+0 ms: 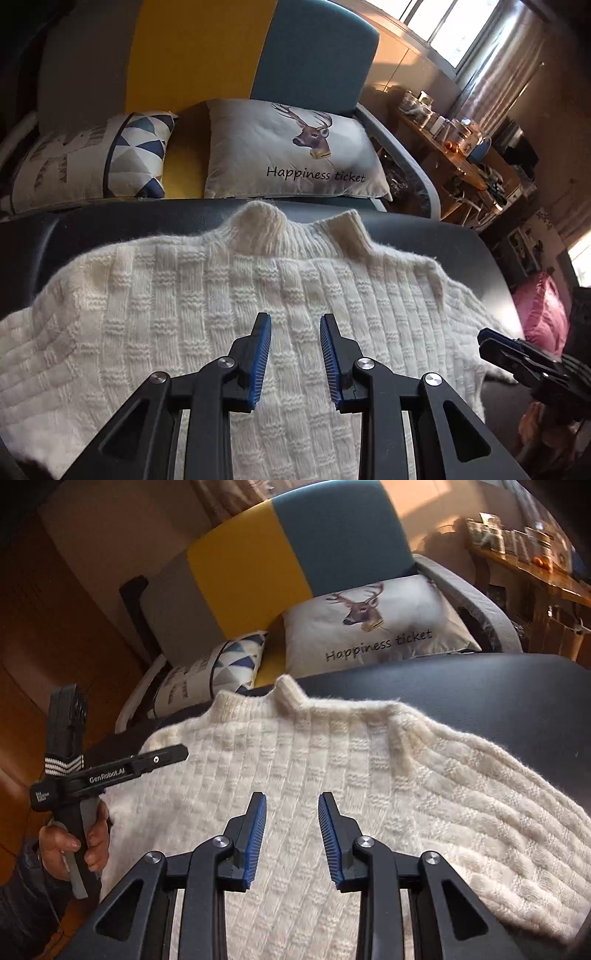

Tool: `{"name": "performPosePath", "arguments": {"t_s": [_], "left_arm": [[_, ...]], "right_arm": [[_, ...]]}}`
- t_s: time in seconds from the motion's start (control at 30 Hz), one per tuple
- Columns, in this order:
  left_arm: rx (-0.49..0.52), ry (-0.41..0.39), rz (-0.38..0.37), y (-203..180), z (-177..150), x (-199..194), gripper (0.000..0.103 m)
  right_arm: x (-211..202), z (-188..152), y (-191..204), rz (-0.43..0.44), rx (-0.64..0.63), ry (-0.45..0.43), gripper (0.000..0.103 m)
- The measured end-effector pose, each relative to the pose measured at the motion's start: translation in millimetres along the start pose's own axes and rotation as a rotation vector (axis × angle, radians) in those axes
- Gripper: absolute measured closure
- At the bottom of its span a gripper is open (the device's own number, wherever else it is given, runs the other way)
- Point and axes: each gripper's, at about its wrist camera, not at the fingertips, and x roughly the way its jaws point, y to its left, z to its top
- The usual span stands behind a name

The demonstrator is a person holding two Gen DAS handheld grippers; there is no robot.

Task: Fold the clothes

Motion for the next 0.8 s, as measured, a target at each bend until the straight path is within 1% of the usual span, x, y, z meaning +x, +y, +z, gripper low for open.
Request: {"name": "performPosePath", "arguments": {"t_s": [0.07, 0.1, 0.13, 0.17, 0.23, 0.27, 0.33, 0.4, 0.53, 0.6, 0.63, 0.67, 0.73, 0.8], "left_arm": [[0.006, 0.006, -0.027, -6.3, 1.8, 7.1, 0.076], [0.015, 0.012, -0.045, -12.4, 1.6, 11.7, 0.076], [0.023, 0.018, -0.062, -18.4, 1.5, 16.4, 0.076], [0.032, 0.024, -0.080, -25.0, 1.1, 21.3, 0.075], [0.060, 0.051, -0.123, -47.9, -4.7, 35.2, 0.074], [0.077, 0.066, -0.142, -60.4, -8.8, 43.0, 0.074], [0.092, 0.103, -0.163, -82.5, -18.1, 57.2, 0.074], [0.097, 0.135, -0.196, -102.1, -27.8, 67.4, 0.074], [0.162, 0.173, -0.192, -137.7, -47.7, 74.6, 0.073], [0.193, 0.193, -0.188, -151.5, -57.2, 74.9, 0.073], [0.208, 0.202, -0.187, -157.9, -61.6, 74.7, 0.072], [0.221, 0.207, -0.183, -162.6, -65.2, 74.1, 0.071], [0.242, 0.219, -0.175, -170.7, -71.3, 72.6, 0.069], [0.255, 0.230, -0.174, -178.0, -76.1, 70.8, 0.068]], "right_arm": [[-21.4, -13.5, -47.2, 0.096, 0.216, -0.063, 0.073], [-35.2, -25.6, -73.4, 0.131, 0.325, -0.098, 0.072], [-50.1, -40.0, -100.5, 0.156, 0.433, -0.133, 0.071], [-69.2, -58.6, -127.0, 0.163, 0.536, -0.184, 0.071], [-113.5, -101.9, -178.5, 0.150, 0.740, -0.307, 0.070], [-138.7, -126.0, -201.9, 0.122, 0.836, -0.377, 0.070], [-186.5, -170.0, -239.4, 0.045, 0.980, -0.514, 0.067], [-222.8, -206.0, -268.5, -0.017, 1.101, -0.612, 0.066], [-253.7, -236.6, -307.1, -0.075, 1.217, -0.691, 0.066], [-255.6, -239.6, -321.1, -0.071, 1.243, -0.696, 0.066], [-255.4, -238.4, -326.1, -0.062, 1.244, -0.707, 0.069], [-255.1, -234.0, -329.1, -0.068, 1.234, -0.713, 0.069], [-254.3, -222.1, -333.7, -0.099, 1.203, -0.712, 0.069], [-249.4, -206.1, -335.3, -0.127, 1.154, -0.685, 0.069]]}}
